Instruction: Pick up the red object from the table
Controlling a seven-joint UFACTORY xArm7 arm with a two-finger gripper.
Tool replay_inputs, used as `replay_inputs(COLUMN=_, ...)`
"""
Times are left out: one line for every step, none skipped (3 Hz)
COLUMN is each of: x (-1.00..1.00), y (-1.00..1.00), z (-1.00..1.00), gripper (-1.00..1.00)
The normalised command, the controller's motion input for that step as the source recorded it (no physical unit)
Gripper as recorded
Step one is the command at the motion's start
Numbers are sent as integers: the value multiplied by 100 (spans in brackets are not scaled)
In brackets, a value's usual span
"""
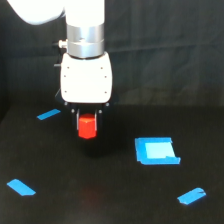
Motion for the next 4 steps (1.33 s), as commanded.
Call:
replay_inputs(x=-1, y=10, z=87, gripper=-100)
replay_inputs(x=12, y=7, z=72, gripper=-100)
replay_inputs(x=-5, y=-1, z=67, gripper=-98)
replay_inputs(x=18, y=-3, z=50, gripper=-100)
